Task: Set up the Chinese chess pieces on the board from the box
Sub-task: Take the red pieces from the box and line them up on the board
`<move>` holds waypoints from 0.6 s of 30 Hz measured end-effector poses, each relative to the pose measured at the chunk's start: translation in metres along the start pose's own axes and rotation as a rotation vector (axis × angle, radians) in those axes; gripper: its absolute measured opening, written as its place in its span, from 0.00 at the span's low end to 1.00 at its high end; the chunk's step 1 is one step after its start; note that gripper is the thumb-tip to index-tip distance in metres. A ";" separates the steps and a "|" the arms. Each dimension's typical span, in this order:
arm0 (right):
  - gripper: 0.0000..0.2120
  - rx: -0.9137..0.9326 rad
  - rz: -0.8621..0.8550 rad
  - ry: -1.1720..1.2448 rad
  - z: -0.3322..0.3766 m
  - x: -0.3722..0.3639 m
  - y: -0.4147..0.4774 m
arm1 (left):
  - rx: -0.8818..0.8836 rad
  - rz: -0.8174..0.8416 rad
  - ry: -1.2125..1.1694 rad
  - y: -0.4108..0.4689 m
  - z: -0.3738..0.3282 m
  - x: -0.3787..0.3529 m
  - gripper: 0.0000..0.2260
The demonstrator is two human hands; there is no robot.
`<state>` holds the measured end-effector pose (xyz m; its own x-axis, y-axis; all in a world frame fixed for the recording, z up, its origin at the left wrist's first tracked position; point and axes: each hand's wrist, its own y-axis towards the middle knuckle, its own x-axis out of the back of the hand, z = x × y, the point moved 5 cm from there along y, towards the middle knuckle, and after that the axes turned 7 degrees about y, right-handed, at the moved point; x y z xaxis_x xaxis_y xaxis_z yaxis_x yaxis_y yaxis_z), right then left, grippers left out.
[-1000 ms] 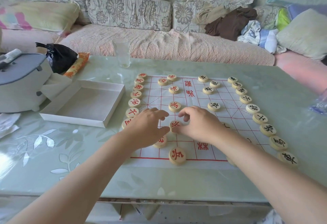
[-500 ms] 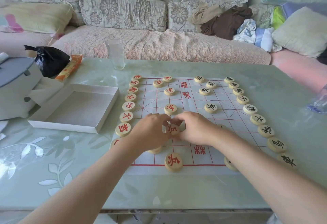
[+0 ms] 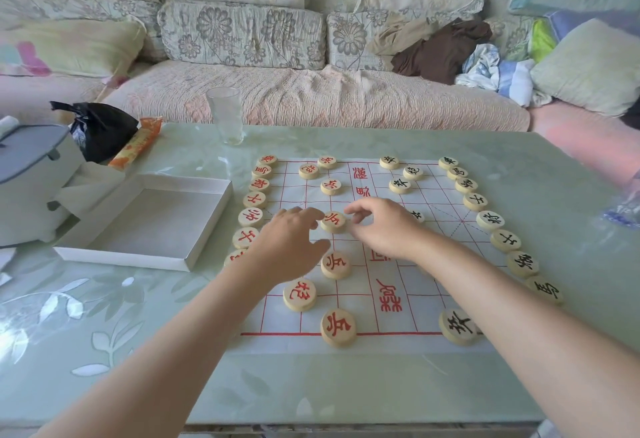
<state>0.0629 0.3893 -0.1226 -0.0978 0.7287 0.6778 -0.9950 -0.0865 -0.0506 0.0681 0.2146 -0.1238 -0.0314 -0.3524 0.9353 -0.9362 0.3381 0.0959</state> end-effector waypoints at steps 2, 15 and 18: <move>0.20 -0.030 -0.052 -0.067 -0.003 -0.001 0.008 | 0.053 -0.003 -0.014 0.011 0.007 0.000 0.20; 0.24 0.007 0.030 -0.167 -0.003 -0.016 0.039 | 0.023 0.056 -0.031 0.057 0.009 -0.026 0.25; 0.32 -0.004 0.025 -0.102 -0.008 -0.015 0.040 | 0.030 0.026 -0.054 0.060 0.010 -0.026 0.25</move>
<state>0.0243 0.3801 -0.1406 -0.1199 0.6532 0.7476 -0.9924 -0.1004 -0.0714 0.0088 0.2352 -0.1460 -0.0743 -0.3904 0.9176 -0.9448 0.3220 0.0604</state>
